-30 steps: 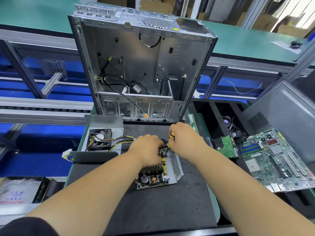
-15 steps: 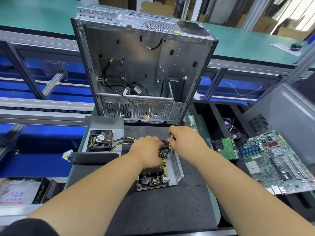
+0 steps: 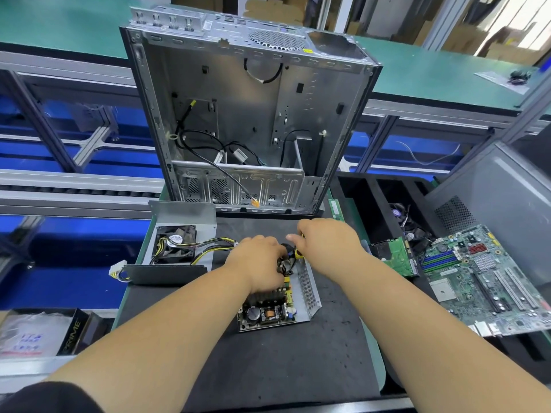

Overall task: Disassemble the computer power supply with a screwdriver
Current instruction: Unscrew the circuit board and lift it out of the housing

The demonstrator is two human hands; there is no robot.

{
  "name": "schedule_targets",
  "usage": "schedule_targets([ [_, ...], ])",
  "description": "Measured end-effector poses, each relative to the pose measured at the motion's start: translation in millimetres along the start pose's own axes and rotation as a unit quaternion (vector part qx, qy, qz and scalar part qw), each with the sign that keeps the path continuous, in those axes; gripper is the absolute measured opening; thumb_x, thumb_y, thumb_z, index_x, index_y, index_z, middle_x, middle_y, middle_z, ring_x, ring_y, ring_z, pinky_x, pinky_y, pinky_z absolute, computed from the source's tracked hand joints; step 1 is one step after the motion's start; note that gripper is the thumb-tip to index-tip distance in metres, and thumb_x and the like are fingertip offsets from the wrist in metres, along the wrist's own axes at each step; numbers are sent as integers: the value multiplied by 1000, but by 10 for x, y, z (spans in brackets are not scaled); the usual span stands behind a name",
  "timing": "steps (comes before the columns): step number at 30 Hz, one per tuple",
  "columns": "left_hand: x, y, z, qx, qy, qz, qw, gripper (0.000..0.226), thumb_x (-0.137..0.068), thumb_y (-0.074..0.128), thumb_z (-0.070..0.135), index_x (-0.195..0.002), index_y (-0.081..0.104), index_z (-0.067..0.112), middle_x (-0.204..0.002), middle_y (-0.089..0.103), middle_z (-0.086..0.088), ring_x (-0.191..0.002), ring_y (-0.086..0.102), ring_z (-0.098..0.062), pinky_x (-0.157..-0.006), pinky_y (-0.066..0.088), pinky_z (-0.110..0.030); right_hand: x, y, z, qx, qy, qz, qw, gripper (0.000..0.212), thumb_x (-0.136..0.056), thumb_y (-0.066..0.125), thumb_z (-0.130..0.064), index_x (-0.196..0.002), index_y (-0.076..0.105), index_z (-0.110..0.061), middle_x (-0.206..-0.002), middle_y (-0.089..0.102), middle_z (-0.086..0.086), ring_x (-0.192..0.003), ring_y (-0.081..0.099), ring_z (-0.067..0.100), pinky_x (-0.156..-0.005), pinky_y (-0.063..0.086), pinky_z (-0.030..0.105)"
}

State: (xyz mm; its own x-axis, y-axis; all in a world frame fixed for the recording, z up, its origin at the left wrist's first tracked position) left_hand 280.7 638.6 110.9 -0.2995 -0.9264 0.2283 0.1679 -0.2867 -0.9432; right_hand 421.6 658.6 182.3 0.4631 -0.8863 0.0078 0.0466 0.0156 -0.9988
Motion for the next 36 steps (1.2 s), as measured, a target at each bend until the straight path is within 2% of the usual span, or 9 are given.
schedule_targets([
  [3, -1, -3, 5, -1, 2, 2, 1000, 55, -77, 57, 39, -131, 56, 30, -120, 56, 2, -112, 50, -26, -92, 38, -38, -47, -4, -3, -83, 11, -26, 996, 25, -100, 51, -37, -106, 51, -14, -97, 61, 6, -92, 58, 29, -67, 38, 34],
  [8, -1, -14, 11, -6, 4, 6, 1000, 55, -78, 57, 40, -131, 56, 30, -120, 57, 2, -112, 51, -26, -93, 41, -38, -40, -17, -18, -118, 20, -19, 993, 18, -94, 57, -27, -105, 55, -13, -109, 59, 8, -101, 54, 27, -75, 42, 35],
  [10, -1, -14, 11, -5, 3, 5, 1000, 54, -78, 57, 40, -131, 56, 29, -119, 57, 1, -112, 51, -26, -93, 40, -38, -32, -9, -20, -98, 12, -20, 995, 17, -93, 54, -26, -103, 58, -12, -108, 57, 9, -102, 53, 28, -79, 45, 37],
  [12, -1, -11, 11, -4, 2, 4, 1000, 51, -79, 57, 39, -129, 56, 28, -117, 56, 1, -111, 51, -27, -91, 39, -38, -19, -7, -23, -72, 0, -7, 997, 18, -93, 52, -29, -101, 57, -13, -105, 58, 8, -98, 54, 28, -77, 45, 38],
  [15, 0, -1, 6, -2, 1, 2, 1000, 54, -79, 56, 38, -132, 53, 29, -118, 55, 1, -111, 50, -27, -92, 38, -38, -4, 2, -15, -28, -5, 14, 1000, 31, -98, 46, -48, -94, 53, -18, -94, 61, 3, -87, 56, 25, -67, 37, 34],
  [17, 4, 2, 3, -1, 1, 0, 1000, 56, -78, 56, 39, -134, 52, 30, -121, 55, 2, -113, 50, -27, -94, 38, -39, -5, 11, -5, -26, 4, 9, 1000, 36, -99, 42, -54, -91, 48, -20, -87, 60, 2, -82, 56, 25, -63, 33, 33],
  [24, 4, -8, 13, -4, 2, 11, 1000, 49, -76, 58, 39, -124, 60, 27, -119, 59, 1, -110, 53, -27, -90, 41, -38, -18, 32, -4, -113, 17, -11, 993, 18, -98, 53, -32, -104, 53, -15, -100, 62, 5, -93, 58, 28, -67, 34, 32],
  [31, 2, -17, 14, -9, 7, 8, 1000, 50, -77, 57, 39, -126, 59, 28, -118, 58, 1, -110, 52, -27, -89, 40, -38, -4, 30, 5, -138, 15, 2, 990, 17, -91, 57, -20, -106, 53, -13, -108, 58, 6, -100, 50, 27, -71, 36, 33],
  [36, 9, -19, 18, -8, 4, 7, 1000, 47, -77, 57, 38, -122, 59, 27, -114, 57, 0, -108, 52, -27, -86, 38, -37, 4, -6, -8, -93, -20, -7, 995, 19, -90, 53, -26, -104, 59, -16, -105, 57, 5, -102, 51, 27, -77, 39, 33],
])
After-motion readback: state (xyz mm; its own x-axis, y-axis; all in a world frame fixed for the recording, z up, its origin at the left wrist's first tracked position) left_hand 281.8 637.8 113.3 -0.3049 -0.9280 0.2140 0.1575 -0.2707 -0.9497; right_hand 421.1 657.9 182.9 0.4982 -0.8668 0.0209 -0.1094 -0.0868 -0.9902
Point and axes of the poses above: each hand's wrist, its own x-axis away from the middle knuckle, its own y-axis out of the palm, z = x × y, the point moved 2 cm from there along -x, towards the middle knuckle
